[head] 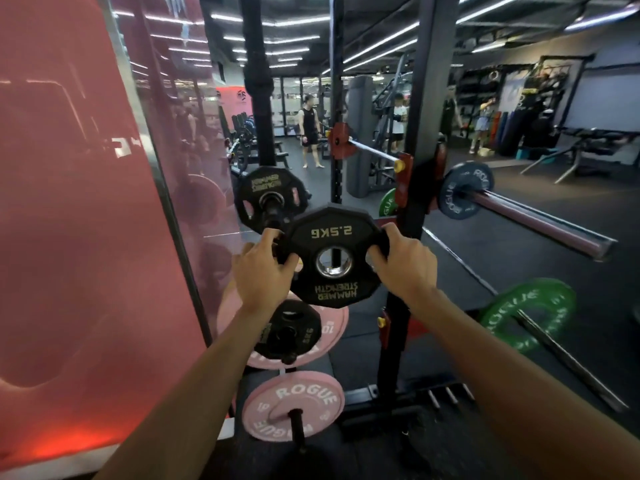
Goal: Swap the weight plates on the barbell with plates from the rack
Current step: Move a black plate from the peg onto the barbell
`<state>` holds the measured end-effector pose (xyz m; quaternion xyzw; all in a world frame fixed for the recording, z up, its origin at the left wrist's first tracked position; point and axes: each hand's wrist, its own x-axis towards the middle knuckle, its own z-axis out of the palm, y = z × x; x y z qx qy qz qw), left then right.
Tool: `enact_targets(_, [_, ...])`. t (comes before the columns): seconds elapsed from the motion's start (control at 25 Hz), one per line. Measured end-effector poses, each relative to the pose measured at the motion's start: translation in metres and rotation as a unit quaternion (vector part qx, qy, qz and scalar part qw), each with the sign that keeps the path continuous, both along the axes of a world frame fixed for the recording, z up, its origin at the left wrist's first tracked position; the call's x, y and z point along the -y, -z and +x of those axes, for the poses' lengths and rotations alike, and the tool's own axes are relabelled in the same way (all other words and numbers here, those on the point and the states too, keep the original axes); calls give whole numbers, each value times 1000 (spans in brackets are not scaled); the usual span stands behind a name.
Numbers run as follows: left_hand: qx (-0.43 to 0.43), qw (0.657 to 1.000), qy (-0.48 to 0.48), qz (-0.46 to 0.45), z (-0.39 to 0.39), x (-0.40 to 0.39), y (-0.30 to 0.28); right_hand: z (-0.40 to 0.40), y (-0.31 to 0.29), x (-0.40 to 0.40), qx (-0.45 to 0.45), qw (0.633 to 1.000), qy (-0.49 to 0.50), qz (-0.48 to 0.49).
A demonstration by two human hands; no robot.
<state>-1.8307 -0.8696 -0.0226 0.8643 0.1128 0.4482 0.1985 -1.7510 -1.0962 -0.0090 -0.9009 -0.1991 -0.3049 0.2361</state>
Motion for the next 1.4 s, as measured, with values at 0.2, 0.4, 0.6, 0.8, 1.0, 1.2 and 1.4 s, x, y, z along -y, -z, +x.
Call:
enact_targets(0.2, [9, 998, 67, -1, 25, 80, 5, -10, 6, 90, -26, 997, 74, 2])
enact_targets(0.4, [13, 991, 137, 4, 77, 153, 12, 7, 10, 168, -46, 988, 149, 10])
enact_targets(0.6, [1, 977, 213, 9, 140, 221, 23, 38, 18, 234, -40, 971, 235, -2])
enact_targets(0.8, [5, 957, 291, 0, 198, 295, 24, 63, 22, 300, -34, 950, 310, 14])
enact_targets(1.0, [10, 940, 341, -11, 229, 356, 22, 71, 20, 355, -22, 930, 367, 16])
enact_targets(1.2, [2, 938, 345, -9, 245, 397, 21, 85, 21, 395, -22, 926, 376, 25])
enact_targets(1.4, [28, 947, 319, -8, 250, 414, 18, 113, 23, 419, -18, 945, 324, 27])
